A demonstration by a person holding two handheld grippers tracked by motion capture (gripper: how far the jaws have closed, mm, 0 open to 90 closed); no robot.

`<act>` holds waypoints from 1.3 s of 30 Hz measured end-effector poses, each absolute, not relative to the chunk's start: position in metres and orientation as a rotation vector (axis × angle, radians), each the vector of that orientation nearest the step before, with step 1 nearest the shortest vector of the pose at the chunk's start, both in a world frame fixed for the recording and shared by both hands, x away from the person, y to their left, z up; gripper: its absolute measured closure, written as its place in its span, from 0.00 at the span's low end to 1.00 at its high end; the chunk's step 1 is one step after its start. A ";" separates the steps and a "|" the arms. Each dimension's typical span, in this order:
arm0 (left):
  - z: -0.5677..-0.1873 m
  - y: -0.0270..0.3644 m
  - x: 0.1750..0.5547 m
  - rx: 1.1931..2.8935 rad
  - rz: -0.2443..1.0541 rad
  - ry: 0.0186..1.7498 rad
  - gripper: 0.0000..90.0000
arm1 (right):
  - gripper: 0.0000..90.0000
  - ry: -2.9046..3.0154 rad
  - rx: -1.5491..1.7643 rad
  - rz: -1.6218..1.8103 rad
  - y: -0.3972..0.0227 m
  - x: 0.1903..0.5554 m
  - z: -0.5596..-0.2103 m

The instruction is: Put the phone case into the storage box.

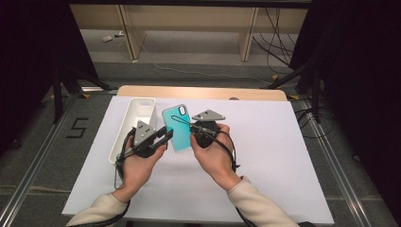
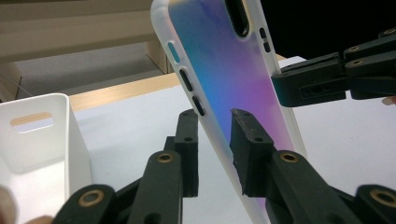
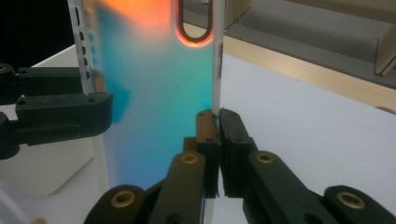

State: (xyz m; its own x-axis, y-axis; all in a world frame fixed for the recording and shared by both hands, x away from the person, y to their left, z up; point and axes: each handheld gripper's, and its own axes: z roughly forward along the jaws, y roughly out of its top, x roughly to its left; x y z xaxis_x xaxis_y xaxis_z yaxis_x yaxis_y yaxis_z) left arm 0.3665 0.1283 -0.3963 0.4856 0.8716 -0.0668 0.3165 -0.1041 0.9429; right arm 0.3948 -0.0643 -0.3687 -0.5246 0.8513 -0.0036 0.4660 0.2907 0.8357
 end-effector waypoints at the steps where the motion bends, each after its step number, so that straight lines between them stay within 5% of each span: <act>1: -0.396 0.129 0.367 1.664 0.649 1.035 0.81 | 0.98 2.106 1.173 1.137 -0.064 0.395 -0.369; 39: -0.390 0.138 0.375 1.595 0.640 1.093 0.94 | 0.92 2.130 1.147 1.166 -0.059 0.392 -0.373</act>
